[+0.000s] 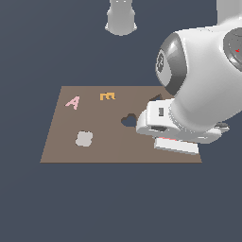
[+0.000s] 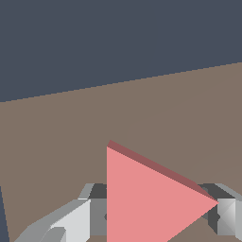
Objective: Insert a designated object into the corresponding slot on a board.
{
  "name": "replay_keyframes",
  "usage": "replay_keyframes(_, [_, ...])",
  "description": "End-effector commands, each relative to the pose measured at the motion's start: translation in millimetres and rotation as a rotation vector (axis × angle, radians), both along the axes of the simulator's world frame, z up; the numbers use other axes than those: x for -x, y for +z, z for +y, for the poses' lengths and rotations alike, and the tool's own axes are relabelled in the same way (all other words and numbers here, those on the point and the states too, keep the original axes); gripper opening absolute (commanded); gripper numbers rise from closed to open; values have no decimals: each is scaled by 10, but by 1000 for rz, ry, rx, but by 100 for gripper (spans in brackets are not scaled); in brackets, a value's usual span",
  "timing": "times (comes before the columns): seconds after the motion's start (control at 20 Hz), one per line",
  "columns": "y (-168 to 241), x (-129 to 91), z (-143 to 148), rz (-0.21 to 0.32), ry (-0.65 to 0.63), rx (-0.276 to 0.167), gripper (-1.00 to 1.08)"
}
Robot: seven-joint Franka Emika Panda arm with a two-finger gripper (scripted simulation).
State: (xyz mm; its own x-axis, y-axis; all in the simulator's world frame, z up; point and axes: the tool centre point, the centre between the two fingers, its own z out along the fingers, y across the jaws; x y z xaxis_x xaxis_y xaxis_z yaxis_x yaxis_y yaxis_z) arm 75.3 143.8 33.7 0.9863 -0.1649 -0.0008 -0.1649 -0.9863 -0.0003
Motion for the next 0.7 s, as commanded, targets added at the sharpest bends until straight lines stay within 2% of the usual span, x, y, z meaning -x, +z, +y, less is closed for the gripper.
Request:
replay_keyframes(0.0, [6, 39, -57, -1, -71, 0, -100])
replay_keyframes(0.65, [26, 445, -361, -2, -592, -1, -100])
